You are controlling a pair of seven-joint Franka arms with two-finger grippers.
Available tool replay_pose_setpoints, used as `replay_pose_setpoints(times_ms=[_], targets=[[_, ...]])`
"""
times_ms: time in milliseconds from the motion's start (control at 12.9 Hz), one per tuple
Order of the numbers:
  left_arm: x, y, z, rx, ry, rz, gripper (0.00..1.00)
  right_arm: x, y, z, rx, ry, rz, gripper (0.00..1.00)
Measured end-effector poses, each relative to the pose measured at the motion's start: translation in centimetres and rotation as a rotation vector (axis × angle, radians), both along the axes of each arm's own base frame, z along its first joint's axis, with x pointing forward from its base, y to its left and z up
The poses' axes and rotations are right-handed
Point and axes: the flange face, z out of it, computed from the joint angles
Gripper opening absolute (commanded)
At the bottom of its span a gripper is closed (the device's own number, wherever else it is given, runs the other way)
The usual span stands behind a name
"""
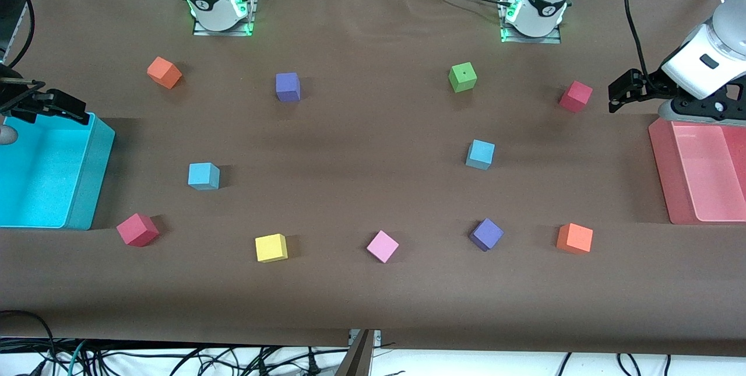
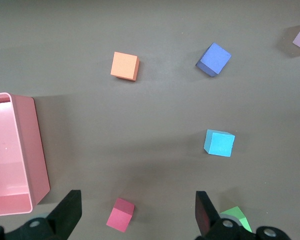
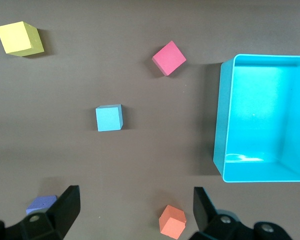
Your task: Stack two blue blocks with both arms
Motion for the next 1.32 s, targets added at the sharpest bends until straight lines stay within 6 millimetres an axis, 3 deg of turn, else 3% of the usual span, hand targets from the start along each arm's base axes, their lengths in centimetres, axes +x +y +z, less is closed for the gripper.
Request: replay_pose_setpoints(times_ms=[1322], targets=[[-0.05, 0.84, 0.23, -0.013, -0.003, 0.019, 1.0, 0.06, -0.11, -0.24, 0.0, 0.004, -0.003, 1.0]])
